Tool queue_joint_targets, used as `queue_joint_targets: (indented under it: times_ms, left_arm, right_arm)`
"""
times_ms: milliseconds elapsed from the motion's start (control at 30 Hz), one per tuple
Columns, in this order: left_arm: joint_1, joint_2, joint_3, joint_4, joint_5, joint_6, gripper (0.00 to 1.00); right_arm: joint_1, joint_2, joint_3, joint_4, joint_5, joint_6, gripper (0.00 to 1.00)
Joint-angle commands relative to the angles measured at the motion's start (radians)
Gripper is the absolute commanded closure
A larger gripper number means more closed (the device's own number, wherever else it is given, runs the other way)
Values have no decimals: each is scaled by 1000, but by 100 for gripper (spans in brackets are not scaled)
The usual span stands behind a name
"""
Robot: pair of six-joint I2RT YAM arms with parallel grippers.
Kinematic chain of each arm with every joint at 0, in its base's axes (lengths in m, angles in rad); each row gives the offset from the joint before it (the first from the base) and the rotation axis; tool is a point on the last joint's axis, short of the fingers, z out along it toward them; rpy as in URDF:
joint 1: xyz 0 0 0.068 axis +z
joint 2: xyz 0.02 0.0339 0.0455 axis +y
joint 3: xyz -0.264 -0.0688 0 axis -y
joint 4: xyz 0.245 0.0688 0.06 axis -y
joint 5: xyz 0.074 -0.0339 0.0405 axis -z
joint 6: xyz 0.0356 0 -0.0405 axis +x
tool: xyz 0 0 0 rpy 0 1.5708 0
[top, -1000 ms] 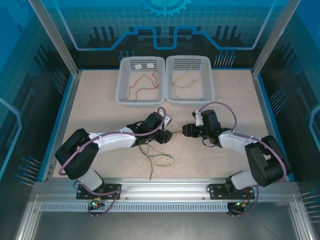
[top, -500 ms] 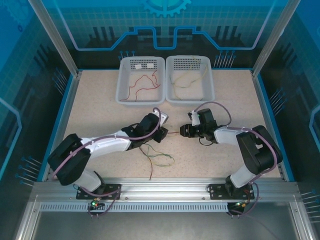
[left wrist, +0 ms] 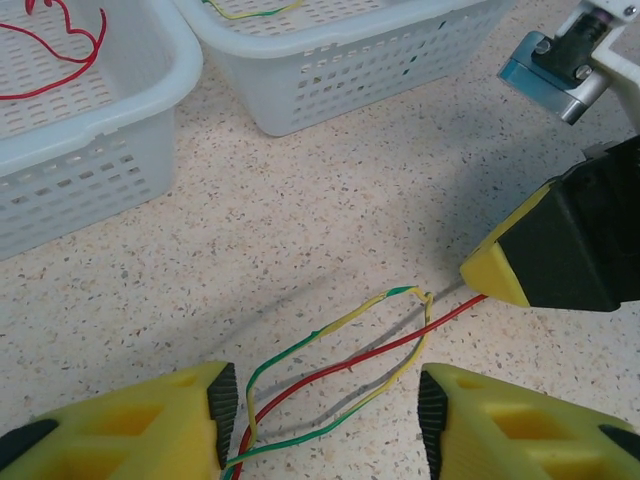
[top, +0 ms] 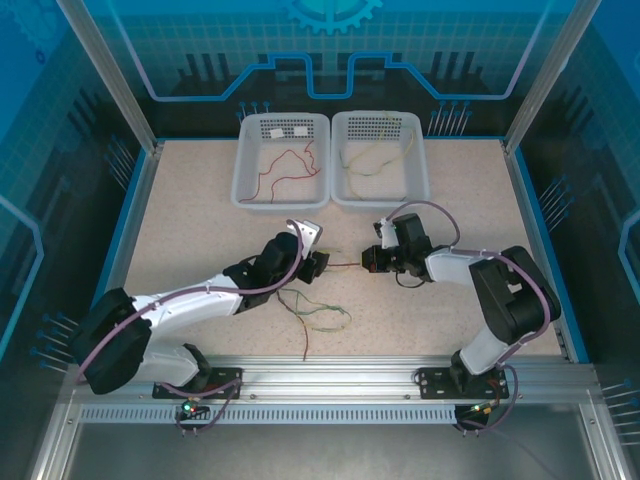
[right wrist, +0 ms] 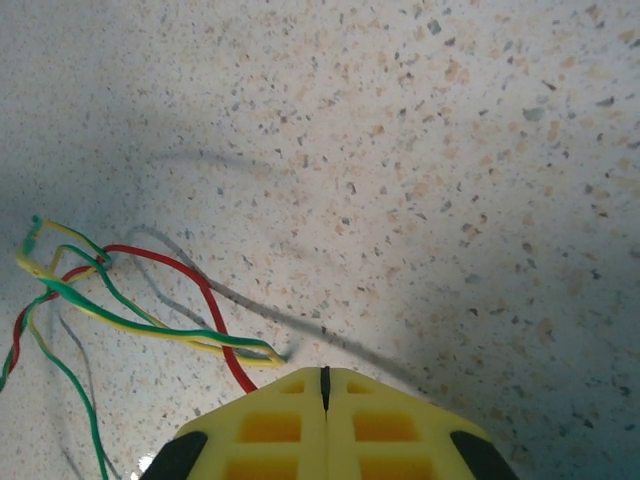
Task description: Untangle the cables
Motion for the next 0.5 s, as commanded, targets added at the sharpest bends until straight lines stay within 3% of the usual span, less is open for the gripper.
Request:
queue_joint_targets:
  times_ms: [0,200,367,467]
  left_arm:
    - [2,-41,-17,33,-6,37,45]
    - [2,-83,-7,55,-5,80,42]
    - [18,-84,31,-33,-10,15,41]
    - [37,-115,4,-50,-12,-65,41]
  right_arm:
    - [10,-91,65,-80,4,-10,100]
    - [9,-198,155,-219,37,-30,100]
    - [3,-287,184,-281,144,-15,100]
    - [45,-318,182,-257,43,-137,94]
